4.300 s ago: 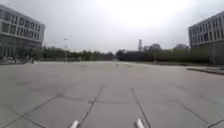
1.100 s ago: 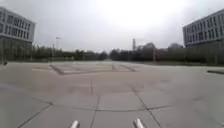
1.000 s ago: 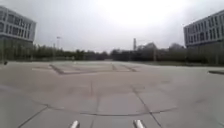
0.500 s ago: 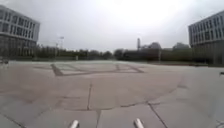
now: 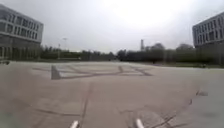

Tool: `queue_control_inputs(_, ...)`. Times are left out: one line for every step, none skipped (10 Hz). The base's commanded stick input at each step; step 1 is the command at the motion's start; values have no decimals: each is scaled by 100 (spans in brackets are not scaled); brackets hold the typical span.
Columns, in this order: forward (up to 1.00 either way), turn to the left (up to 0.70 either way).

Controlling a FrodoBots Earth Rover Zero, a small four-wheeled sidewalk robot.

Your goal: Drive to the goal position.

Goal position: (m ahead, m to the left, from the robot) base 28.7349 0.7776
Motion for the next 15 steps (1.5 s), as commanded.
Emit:
queue_control_inputs(53, 0)
queue_control_inputs(0, 0)
queue_control_inputs(0, 0)
queue_control_inputs(0, 0)
queue_control_inputs(0, 0)
queue_control_inputs(0, 0)
queue_control_inputs(0, 0)
queue_control_inputs(65, 0)
queue_control_inputs(100, 0)
queue_control_inputs(100, 0)
queue_control_inputs(100, 0)
queue_control_inputs(100, 0)
queue_control_inputs(100, 0)
queue_control_inputs(100, 0)
queue_control_inputs(100, 0)
